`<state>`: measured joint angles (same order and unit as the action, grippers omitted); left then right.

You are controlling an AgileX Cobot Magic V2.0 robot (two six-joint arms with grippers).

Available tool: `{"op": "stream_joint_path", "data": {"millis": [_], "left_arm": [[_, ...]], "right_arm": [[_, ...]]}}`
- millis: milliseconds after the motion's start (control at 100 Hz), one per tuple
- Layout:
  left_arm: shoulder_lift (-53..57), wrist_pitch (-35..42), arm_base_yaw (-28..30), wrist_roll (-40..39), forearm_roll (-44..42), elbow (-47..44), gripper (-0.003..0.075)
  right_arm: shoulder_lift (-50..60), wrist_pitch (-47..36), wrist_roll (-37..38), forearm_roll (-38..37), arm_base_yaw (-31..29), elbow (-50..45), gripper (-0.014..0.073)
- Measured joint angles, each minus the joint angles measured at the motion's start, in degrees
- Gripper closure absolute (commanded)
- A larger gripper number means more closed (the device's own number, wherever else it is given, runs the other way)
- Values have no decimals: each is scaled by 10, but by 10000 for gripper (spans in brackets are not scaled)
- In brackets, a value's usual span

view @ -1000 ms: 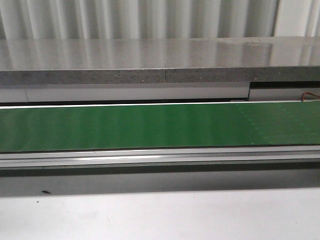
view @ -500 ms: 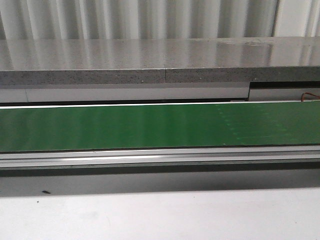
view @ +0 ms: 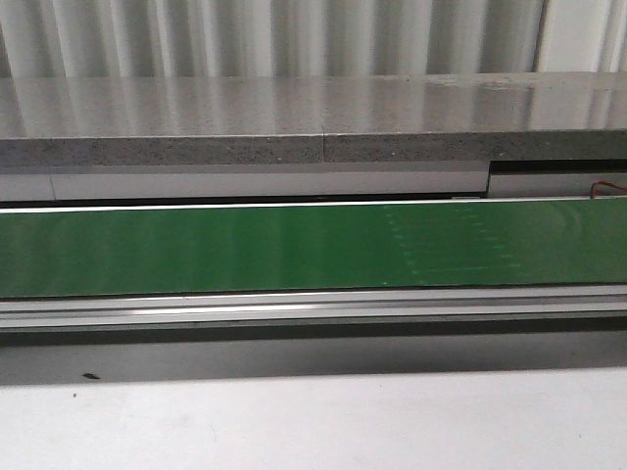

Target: Move button from right to left

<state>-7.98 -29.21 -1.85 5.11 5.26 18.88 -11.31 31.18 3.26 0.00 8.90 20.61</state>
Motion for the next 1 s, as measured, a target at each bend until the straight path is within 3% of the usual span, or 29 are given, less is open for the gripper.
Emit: {"op": "stream_joint_path", "data": {"millis": [220,490,640,1000], "left_arm": [[66,40,0,0,-9,-53,741],[81,204,0,-15,-53,-160,741],[81,205,0,-57,-89,-190,741],[81,197,0,-66,-90,-190,741]], "right_arm": [[0,0,0,0,0,0,662],[0,0,0,0,0,0,662],[0,0,0,0,0,0,662],[0,-1,0,0,0,0,662]]}}
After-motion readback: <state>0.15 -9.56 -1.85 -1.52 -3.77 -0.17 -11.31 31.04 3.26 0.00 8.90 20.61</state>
